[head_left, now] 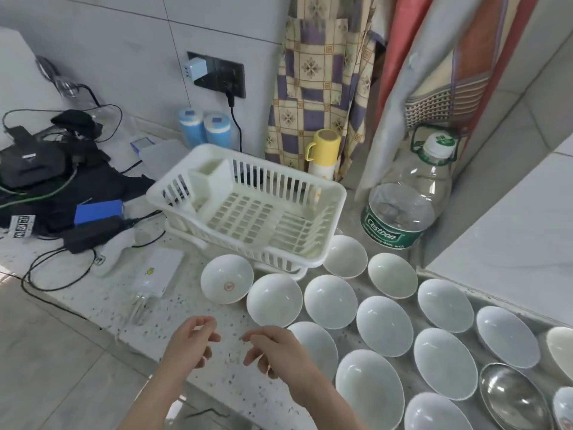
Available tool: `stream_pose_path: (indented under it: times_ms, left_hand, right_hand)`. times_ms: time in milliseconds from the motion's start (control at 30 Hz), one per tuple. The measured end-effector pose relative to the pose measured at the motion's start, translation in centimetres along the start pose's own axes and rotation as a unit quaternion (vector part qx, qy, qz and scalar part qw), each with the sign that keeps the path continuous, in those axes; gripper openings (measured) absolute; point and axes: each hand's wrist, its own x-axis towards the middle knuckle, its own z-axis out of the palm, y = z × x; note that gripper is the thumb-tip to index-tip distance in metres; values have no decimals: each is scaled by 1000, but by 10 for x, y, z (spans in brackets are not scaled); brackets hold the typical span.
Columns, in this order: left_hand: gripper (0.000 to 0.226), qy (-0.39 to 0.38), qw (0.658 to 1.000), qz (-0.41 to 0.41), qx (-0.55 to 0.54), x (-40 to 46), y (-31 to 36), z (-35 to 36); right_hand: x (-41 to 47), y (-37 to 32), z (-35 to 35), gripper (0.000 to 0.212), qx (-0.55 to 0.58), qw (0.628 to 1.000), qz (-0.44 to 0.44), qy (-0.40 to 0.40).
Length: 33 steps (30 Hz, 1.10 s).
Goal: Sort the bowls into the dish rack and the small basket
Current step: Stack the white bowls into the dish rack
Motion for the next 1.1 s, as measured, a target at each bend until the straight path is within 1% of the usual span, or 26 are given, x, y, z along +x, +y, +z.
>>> stream_pose_path:
  times_ms: [67, 200, 300, 367, 433, 500, 567, 633, 700, 767, 900, 1100]
  left_hand:
    - [13, -1, 1000, -12, -10, 11, 4, -2]
    - [31, -19, 998, -37, -41, 38, 11, -6]
    - [42, -48, 996, -52, -45, 62, 19, -9]
    - [43, -68, 996, -55, -34, 76, 22, -10]
    - [35, -94, 994, -59, -19, 87, 26, -12]
    - [28, -127, 990, -65, -8, 94, 29, -16]
    - [28, -146, 987, -61, -5, 104, 30, -22]
    - [32, -164, 985, -50, 0, 115, 31, -29]
    - [34, -189, 981, -39, 16, 123, 30, -33]
    - [36, -214, 976, -34, 28, 128, 30, -36]
    - [39, -257, 964, -55, 28, 134, 34, -43]
    - [42, -291, 955, -51, 25, 137, 39, -47]
  right_hand:
    - [5, 0, 6, 23, 35, 999, 21, 8]
    - [17, 0, 20, 23, 100, 992, 70, 25]
    - [28, -1, 31, 21, 165, 976, 134, 45]
    - [35, 1, 39, 24, 236, 954, 178, 59]
    - [44, 5, 48, 25, 324, 921, 199, 83]
    - [53, 9, 59, 25, 404, 883, 198, 137]
    - [63, 12, 71, 24, 448, 850, 178, 213]
    - [72, 14, 80, 21, 459, 830, 153, 278]
    - [78, 14, 88, 22, 457, 820, 133, 318]
    - [82, 13, 92, 26, 453, 816, 114, 340]
    - [88, 6, 98, 29, 446, 804, 92, 382]
    - [99, 0, 103, 31, 455, 782, 92, 416]
